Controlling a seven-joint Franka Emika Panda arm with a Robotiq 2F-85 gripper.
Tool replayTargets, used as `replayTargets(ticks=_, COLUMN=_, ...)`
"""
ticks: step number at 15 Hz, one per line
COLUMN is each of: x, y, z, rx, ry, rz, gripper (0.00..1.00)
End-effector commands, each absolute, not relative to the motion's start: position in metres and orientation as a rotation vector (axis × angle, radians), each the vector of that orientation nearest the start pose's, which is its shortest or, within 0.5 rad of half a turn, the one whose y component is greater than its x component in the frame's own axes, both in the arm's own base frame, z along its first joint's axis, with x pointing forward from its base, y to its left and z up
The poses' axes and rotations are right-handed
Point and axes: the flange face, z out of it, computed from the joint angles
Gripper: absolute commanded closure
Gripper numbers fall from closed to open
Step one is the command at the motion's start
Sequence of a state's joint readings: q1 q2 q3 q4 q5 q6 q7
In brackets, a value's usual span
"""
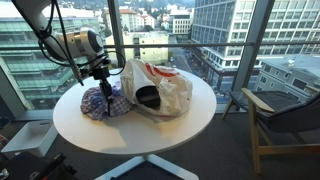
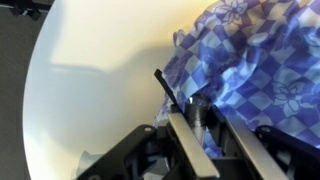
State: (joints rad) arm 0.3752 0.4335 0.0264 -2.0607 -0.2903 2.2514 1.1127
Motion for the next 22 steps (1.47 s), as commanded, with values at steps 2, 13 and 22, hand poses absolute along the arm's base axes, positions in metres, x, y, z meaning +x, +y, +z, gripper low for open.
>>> replayTargets(ticks=2, x=0.518, y=0.212, z=0.262, rx=-3.349, ry=0.864, rz=0.056, gripper=0.86)
replayTargets(ticks=13, x=0.500, y=0.242, z=0.229, rx=-3.283, ry=0.622, rz=0.107, gripper=0.65)
replayTargets(ticks=22, x=0.506, y=0.270, z=0.258, rx=-3.250, ry=0.535, rz=0.003, gripper=0.01)
